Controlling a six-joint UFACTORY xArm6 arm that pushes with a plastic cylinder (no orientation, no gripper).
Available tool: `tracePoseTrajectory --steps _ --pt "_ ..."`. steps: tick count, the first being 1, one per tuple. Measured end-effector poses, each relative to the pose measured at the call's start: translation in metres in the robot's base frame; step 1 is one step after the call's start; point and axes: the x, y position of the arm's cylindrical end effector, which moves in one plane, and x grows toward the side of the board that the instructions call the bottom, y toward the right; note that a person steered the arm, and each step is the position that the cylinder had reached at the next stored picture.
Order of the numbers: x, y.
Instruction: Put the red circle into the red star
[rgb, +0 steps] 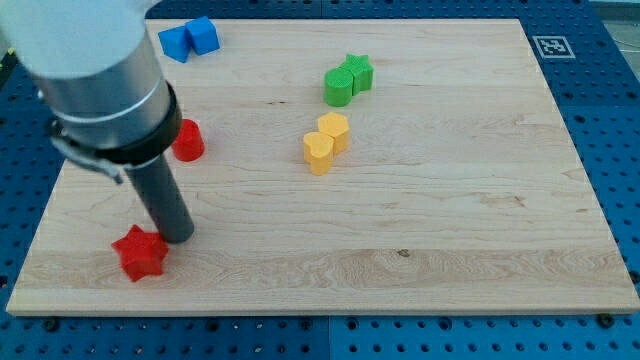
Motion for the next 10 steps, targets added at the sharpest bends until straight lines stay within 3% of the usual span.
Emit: tracePoseTrajectory --steps 1,2,4,5,6,7,8,9,10 --pt "0.003 -0.016" --pt "-0.026 -0.026" --pt "-0.071 -0.114" --pt "-0.111 -0.127" --pt "-0.143 -0.118" --pt "-0.145 -0.078" --pt "-0.119 -0.025" --pt "-0.102 -0.007" --pt "-0.123 -0.021"
